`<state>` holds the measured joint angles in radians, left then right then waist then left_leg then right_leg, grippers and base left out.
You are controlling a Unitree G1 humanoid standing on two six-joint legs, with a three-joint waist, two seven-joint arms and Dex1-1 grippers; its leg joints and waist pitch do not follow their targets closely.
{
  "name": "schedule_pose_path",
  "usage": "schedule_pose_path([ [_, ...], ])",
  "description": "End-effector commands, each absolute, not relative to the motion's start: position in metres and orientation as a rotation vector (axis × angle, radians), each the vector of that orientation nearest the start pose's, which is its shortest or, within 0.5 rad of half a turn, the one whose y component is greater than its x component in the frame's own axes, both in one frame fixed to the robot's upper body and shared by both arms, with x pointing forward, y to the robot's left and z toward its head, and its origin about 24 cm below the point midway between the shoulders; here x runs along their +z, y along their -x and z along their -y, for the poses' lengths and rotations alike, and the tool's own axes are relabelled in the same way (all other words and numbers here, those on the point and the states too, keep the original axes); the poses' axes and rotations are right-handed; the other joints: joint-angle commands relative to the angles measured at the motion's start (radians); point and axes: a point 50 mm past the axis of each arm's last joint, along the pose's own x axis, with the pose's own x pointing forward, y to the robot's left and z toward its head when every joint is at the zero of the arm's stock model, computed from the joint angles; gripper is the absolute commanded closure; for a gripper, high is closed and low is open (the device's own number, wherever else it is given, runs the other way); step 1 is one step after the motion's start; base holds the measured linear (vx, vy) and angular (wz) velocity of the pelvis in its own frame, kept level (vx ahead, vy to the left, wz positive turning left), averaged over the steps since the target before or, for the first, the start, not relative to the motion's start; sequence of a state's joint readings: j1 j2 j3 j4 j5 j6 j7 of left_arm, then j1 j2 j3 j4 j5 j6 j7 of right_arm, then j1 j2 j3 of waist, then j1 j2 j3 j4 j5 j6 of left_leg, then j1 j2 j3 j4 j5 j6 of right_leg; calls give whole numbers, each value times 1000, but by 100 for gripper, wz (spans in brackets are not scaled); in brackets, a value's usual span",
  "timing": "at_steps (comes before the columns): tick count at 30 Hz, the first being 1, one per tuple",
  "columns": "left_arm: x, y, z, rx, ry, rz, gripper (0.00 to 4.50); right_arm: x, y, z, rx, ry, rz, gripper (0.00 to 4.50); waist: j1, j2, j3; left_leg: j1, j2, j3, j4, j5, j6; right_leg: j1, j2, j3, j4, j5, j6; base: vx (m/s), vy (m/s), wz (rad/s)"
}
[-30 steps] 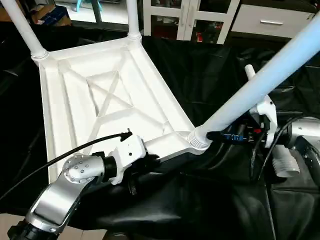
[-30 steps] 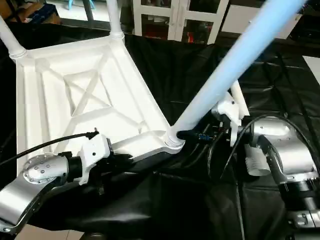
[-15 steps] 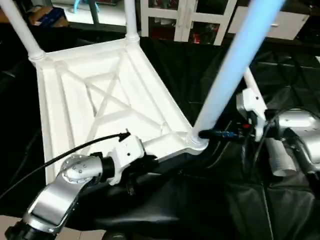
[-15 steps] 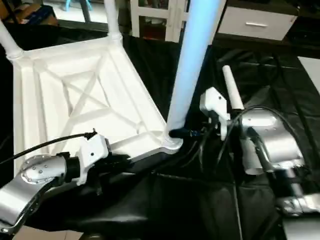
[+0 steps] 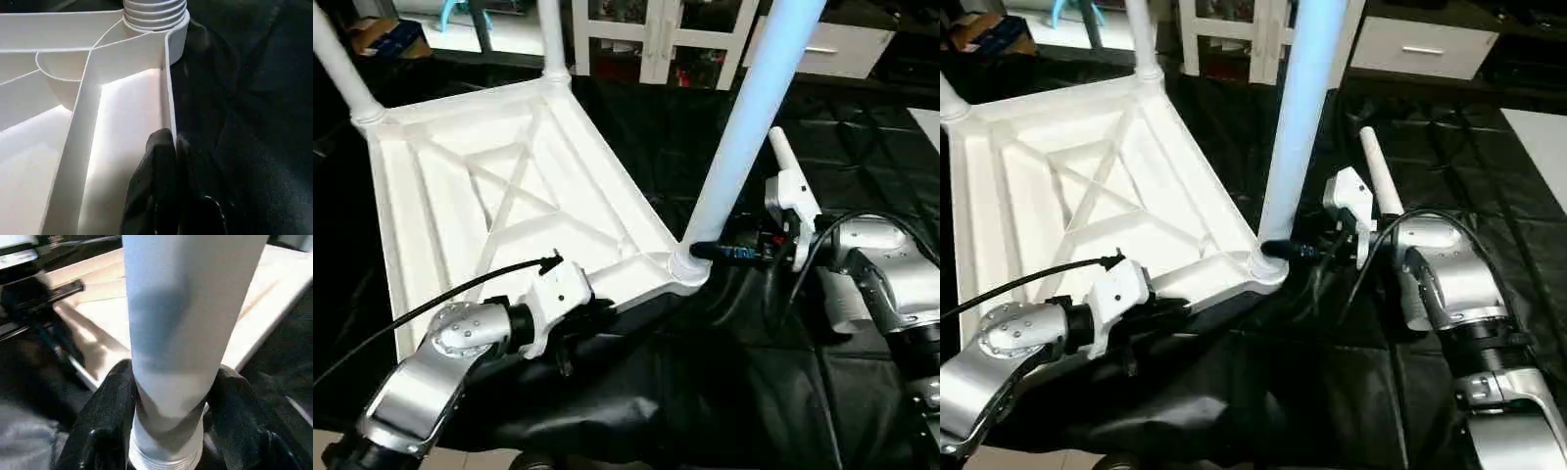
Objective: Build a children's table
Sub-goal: Insert table leg to table base
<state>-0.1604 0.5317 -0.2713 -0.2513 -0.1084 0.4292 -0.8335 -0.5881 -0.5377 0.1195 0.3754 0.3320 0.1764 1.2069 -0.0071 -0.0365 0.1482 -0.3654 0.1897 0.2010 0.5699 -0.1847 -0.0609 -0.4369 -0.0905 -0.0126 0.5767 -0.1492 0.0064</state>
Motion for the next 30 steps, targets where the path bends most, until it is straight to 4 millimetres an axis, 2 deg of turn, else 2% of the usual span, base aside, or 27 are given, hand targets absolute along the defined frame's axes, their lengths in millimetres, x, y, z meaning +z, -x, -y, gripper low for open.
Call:
schedule_pose_path([
  [1,64,-224,-118,-1236,-355,-351,450,101,-329,203,987,205,-283,266,7,4,-42,6,32,-17,-79,-321,45,34,-29,21,-73,-414,-203,0,0,0],
  [2,64,-224,-118,-1235,-354,-351,450,100,-328,205,982,183,-288,266,4,1,-42,4,32,-19,-80,-336,41,35,-28,21,-74,-432,-194,0,0,0],
  [3,64,-224,-118,-1234,-354,-351,450,97,-325,206,988,162,-296,266,6,2,-42,11,33,-17,-79,-348,40,28,-29,23,-79,-440,-189,0,0,0],
  [7,64,-224,-118,-1234,-351,-351,450,92,-315,209,1024,117,-306,266,9,2,-43,10,35,-17,-80,-339,42,29,-27,23,-76,-408,-191,0,0,0],
  [12,63,-224,-118,-1233,-352,-353,450,83,-301,211,1079,191,-340,266,17,2,-45,9,36,-12,-80,-305,52,32,-25,24,-70,-330,-210,0,0,0],
  [15,63,-224,-118,-1234,-352,-353,450,78,-291,205,1124,220,-350,266,21,3,-48,11,36,-9,-77,-271,64,33,-24,25,-68,-284,-217,0,0,0],
  [18,63,-224,-118,-1237,-353,-354,450,75,-289,198,1108,197,-344,266,24,2,-51,7,34,-8,-77,-236,76,39,-23,24,-64,-247,-225,0,0,0],
  [20,63,-224,-118,-1238,-353,-355,450,74,-288,197,1097,190,-342,266,24,2,-50,6,34,-8,-78,-241,77,39,-24,24,-66,-262,-226,0,0,0],
  [24,63,-223,-118,-1240,-355,-356,450,71,-289,197,1062,171,-350,266,25,5,-48,10,36,-12,-84,-298,49,34,-25,24,-74,-352,-201,0,0,0],
  [28,62,-225,-118,-1204,-341,-375,450,68,-290,195,986,168,-353,266,23,4,-48,9,36,-13,-86,-310,35,34,-24,24,-74,-354,-187,0,0,0],
  [30,61,-226,-117,-1188,-339,-381,450,67,-290,195,954,164,-354,266,20,3,-44,7,36,-17,-91,-344,20,31,-24,24,-79,-410,-168,0,0,0],
])
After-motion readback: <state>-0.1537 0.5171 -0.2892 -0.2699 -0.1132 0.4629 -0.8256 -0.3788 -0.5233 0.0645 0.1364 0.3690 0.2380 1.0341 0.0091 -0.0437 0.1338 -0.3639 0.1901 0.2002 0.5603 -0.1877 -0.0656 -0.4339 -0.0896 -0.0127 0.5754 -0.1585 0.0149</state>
